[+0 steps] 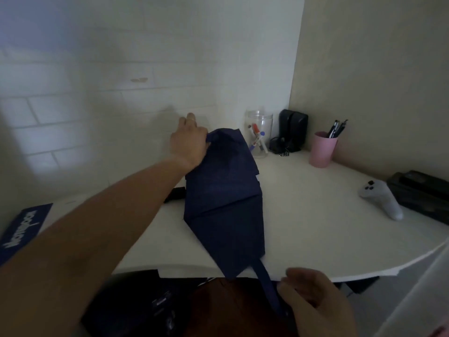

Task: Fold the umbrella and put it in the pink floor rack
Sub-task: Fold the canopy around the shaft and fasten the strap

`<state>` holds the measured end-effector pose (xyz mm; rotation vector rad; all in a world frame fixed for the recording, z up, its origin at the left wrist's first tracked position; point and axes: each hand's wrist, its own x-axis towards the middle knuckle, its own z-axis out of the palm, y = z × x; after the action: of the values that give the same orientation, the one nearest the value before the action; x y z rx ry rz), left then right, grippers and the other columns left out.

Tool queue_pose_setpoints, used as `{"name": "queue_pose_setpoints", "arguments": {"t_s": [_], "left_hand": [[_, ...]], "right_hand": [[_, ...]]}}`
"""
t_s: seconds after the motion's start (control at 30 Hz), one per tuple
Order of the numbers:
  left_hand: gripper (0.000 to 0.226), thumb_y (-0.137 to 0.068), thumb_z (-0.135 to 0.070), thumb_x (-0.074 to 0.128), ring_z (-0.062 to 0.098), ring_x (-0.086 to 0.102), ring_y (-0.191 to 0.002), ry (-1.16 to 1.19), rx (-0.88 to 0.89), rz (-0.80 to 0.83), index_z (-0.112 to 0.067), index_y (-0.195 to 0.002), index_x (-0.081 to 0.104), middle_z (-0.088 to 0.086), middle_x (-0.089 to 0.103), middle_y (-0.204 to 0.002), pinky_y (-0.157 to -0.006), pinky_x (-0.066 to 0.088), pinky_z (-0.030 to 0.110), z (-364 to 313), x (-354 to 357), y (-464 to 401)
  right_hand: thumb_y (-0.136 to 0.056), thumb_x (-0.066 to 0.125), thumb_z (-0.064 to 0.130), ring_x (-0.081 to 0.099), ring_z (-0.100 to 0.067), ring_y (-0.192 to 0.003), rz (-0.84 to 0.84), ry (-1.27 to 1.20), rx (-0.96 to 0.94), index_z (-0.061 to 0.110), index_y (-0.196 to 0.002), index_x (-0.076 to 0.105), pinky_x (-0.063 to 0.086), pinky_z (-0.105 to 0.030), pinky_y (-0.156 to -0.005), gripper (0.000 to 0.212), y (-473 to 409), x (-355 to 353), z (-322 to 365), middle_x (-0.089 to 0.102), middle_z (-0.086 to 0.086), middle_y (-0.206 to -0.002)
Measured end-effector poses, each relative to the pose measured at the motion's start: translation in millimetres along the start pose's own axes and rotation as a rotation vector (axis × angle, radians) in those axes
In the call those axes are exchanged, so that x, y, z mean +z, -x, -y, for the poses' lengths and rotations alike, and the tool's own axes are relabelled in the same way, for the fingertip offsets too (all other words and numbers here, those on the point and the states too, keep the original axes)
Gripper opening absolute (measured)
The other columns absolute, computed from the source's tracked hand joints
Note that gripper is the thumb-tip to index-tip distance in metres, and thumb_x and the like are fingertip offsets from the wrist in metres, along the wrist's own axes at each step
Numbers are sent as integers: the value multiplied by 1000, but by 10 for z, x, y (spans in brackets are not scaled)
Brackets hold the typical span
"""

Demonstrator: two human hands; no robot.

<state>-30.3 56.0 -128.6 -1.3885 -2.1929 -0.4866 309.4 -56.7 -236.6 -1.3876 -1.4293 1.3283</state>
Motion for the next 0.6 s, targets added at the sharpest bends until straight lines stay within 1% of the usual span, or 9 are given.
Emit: {"name": "queue_pose_setpoints", "arguments": {"t_s": [0.07, 0.1, 0.2, 0.27, 0.37, 0.4, 0.47, 0.53, 0.6], "left_hand": [[24, -99, -19, 59, 40, 52, -118, -57, -126, 93, -4, -118, 62, 24, 49, -137, -74, 47, 44, -54, 193, -65], [33, -99, -19, 59, 41, 57, -115, 23, -183, 121, -5, -128, 54, 25, 54, -134, -79, 49, 45, -61, 304, -72], [61, -100, -28, 59, 39, 59, -120, 527, -287, 210, -10, -151, 30, 21, 62, -131, -100, 47, 40, -78, 384, 157], [62, -101, -34, 56, 34, 56, -126, 620, -153, 212, -20, -154, 26, 15, 58, -139, -106, 43, 39, -63, 304, 471], [45, -100, -37, 58, 31, 53, -126, 338, 251, -48, -20, -141, 52, 11, 55, -142, -108, 44, 44, 11, 124, 1052], [38, -100, -38, 57, 29, 53, -126, 293, 400, -75, -20, -133, 60, 9, 57, -139, -108, 43, 43, 43, 99, 1240], [41, -102, -49, 51, 22, 49, -135, 248, 586, 87, -26, -134, 62, 4, 55, -144, -116, 36, 41, 64, 114, 1585], [56, -101, -65, 37, 17, 27, -153, 168, 565, 300, -38, -150, 44, -3, 36, -163, -126, 20, 42, 121, 220, 1815], [68, -97, -76, 26, 14, 3, -158, 97, 493, 378, -44, -157, 24, -7, 13, -171, -128, 7, 44, 235, 293, 1899]], "right_hand": [[-77, 82, 10, 68, -11, -82, 66, 139, -218, 28, -84, 71, 50, -28, -80, 22, -85, 18, 100, 74, 18, -74], [-80, 79, 17, 67, -5, -82, 91, 221, -319, 34, -88, 69, 49, -25, -77, 21, -206, 57, 163, 74, 19, -79], [-90, 68, 27, 61, -2, -95, 173, 430, -498, 40, -113, 59, 51, -26, -84, 28, -719, 222, 283, 65, 20, -105], [-92, 64, 30, 58, -11, -102, 228, 538, -585, 39, -129, 52, 50, -29, -89, 40, -1026, 363, 277, 57, 11, -114], [-90, 65, 34, 57, -22, -108, 320, 659, -638, 37, -132, 55, 48, -33, -95, 43, -1297, 556, 192, 57, 1, -118], [-87, 67, 37, 55, -24, -110, 327, 698, -662, 35, -128, 60, 47, -35, -97, 42, -1332, 609, 151, 58, 0, -119], [-81, 69, 44, 54, -25, -112, 327, 712, -691, 30, -121, 67, 46, -38, -99, 42, -1314, 694, 79, 59, -1, -120], [-77, 72, 50, 56, -21, -108, 325, 670, -694, 28, -115, 71, 49, -36, -96, 44, -1222, 750, 30, 60, 0, -116], [-76, 74, 51, 59, -15, -99, 342, 665, -725, 27, -111, 72, 51, -30, -90, 42, -1121, 768, 36, 63, 3, -107]]}}
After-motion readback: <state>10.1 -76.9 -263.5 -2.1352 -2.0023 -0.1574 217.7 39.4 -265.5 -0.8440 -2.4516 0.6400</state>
